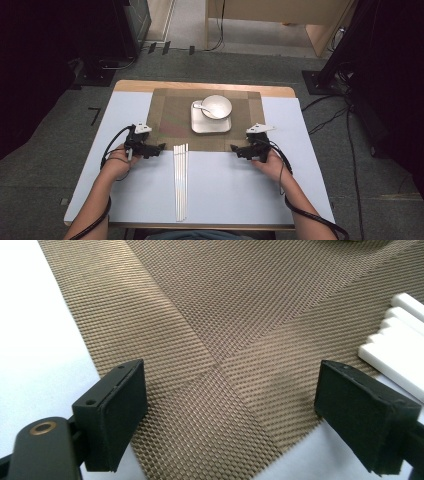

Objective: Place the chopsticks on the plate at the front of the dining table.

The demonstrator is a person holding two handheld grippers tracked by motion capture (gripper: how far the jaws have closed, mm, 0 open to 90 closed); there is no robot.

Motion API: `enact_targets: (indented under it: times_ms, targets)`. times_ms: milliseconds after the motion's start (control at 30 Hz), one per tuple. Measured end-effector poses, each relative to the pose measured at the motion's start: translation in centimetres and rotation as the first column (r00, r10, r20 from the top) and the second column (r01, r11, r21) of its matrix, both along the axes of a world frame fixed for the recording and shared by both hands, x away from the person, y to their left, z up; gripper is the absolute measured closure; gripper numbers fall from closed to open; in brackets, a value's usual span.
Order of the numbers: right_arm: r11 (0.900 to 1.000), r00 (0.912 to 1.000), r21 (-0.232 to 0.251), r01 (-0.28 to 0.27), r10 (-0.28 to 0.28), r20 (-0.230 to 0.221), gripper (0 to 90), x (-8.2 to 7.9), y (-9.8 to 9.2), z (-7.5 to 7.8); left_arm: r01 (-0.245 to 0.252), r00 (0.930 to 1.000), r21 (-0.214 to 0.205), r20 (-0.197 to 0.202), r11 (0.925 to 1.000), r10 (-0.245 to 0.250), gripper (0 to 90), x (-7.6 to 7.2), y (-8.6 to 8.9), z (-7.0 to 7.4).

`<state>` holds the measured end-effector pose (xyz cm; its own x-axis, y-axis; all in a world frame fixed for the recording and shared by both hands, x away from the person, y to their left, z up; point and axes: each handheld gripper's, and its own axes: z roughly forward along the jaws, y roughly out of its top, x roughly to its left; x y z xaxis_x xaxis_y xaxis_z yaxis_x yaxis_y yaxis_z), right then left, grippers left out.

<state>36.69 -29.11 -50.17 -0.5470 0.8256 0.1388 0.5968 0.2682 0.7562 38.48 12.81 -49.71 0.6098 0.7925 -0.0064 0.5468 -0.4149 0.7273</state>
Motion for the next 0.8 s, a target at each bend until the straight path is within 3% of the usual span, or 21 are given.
enact_targets:
  times_ms: [100,200,233,267,300,433,600,633,700,800]
  targets:
    - [0.9891,0.9972,0.135,0.058,-0.051,-0.054,13.4,0.6,-1.4,-0.1,0.004,1.0000,-0.001,-0.003,1.0000,-0.004,10.2,0.1,0.0,0.0]
    - [0.9891,0.9971,0.134,0.061,-0.054,-0.053,13.8,0.6,-1.4,0.0,0.003,1.0000,-0.008,-0.001,1.0000,-0.003,10.2,0.1,0.0,0.0]
    - [0.9908,0.9974,0.122,0.060,-0.055,-0.048,13.8,0.5,-1.3,0.0,0.002,1.0000,-0.008,-0.001,1.0000,-0.002,10.2,0.1,0.0,0.0]
    - [0.9952,0.9978,0.077,0.060,-0.057,-0.034,13.7,0.4,-0.8,0.0,0.004,1.0000,-0.003,-0.002,1.0000,-0.004,10.2,0.1,0.0,0.0]
    - [0.9952,0.9978,0.077,0.060,-0.057,-0.034,13.7,0.4,-0.8,0.0,0.004,1.0000,-0.003,-0.002,1.0000,-0.004,10.2,0.1,0.0,0.0]
    - [0.9968,0.9984,-0.057,0.056,-0.055,0.012,13.3,0.0,0.5,0.0,0.003,1.0000,-0.022,-0.007,0.9998,-0.003,10.2,0.1,0.2,0.0]
    - [0.9952,0.9983,-0.081,0.056,-0.054,0.018,13.0,0.0,0.7,0.0,0.015,0.9998,-0.003,-0.009,0.9999,-0.015,9.4,0.2,-0.1,0.0]
    - [0.9958,0.9984,-0.072,0.056,-0.055,0.015,12.9,0.0,0.7,0.0,0.044,0.9989,0.018,-0.016,0.9989,-0.043,2.5,0.2,-0.3,-0.1]
    - [0.9962,0.9985,-0.068,0.055,-0.054,0.014,13.0,0.0,0.6,0.0,0.044,0.9990,0.026,-0.014,0.9987,-0.044,1.5,0.2,-0.5,-0.2]
    - [0.9951,0.9984,-0.082,0.055,-0.053,0.018,12.9,0.0,0.7,0.0,0.042,0.9991,0.022,-0.011,0.9989,-0.042,1.4,0.2,-0.4,-0.2]
